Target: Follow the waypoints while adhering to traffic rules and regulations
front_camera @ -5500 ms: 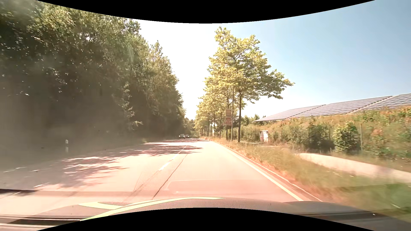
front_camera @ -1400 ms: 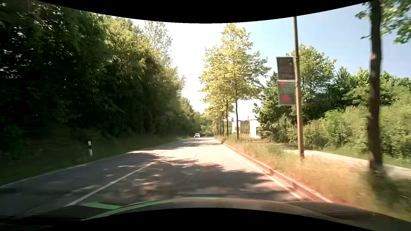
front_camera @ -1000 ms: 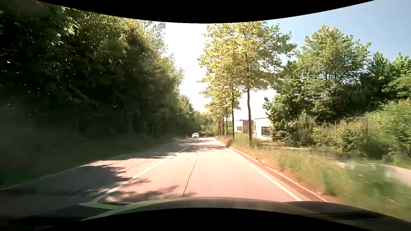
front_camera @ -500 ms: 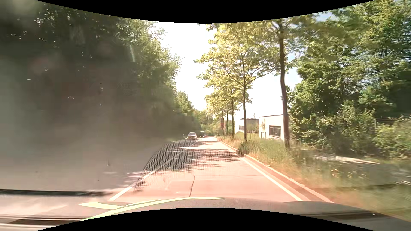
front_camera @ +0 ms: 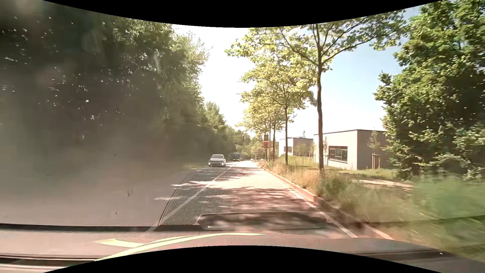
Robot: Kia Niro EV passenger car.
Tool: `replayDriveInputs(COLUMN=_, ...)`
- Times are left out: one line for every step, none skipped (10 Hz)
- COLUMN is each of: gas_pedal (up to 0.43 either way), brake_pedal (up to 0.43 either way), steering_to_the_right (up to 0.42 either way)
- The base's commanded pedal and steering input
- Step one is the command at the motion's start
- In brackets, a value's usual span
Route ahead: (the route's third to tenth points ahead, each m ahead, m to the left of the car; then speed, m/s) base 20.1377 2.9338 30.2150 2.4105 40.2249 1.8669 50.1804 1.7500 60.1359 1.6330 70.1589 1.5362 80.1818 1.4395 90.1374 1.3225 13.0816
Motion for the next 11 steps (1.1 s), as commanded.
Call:
replayDriveInputs(gas_pedal=0.020, brake_pedal=0.000, steering_to_the_right=0.007)
replayDriveInputs(gas_pedal=0.020, brake_pedal=0.000, steering_to_the_right=0.007)
replayDriveInputs(gas_pedal=0.020, brake_pedal=0.000, steering_to_the_right=0.007)
replayDriveInputs(gas_pedal=0.020, brake_pedal=0.000, steering_to_the_right=0.007)
replayDriveInputs(gas_pedal=0.020, brake_pedal=0.000, steering_to_the_right=0.006)
replayDriveInputs(gas_pedal=0.020, brake_pedal=0.000, steering_to_the_right=0.006)
replayDriveInputs(gas_pedal=0.020, brake_pedal=0.000, steering_to_the_right=0.005)
replayDriveInputs(gas_pedal=0.020, brake_pedal=0.000, steering_to_the_right=0.004)
replayDriveInputs(gas_pedal=0.020, brake_pedal=0.000, steering_to_the_right=0.003)
replayDriveInputs(gas_pedal=0.020, brake_pedal=0.000, steering_to_the_right=0.001)
replayDriveInputs(gas_pedal=0.020, brake_pedal=0.000, steering_to_the_right=0.000)
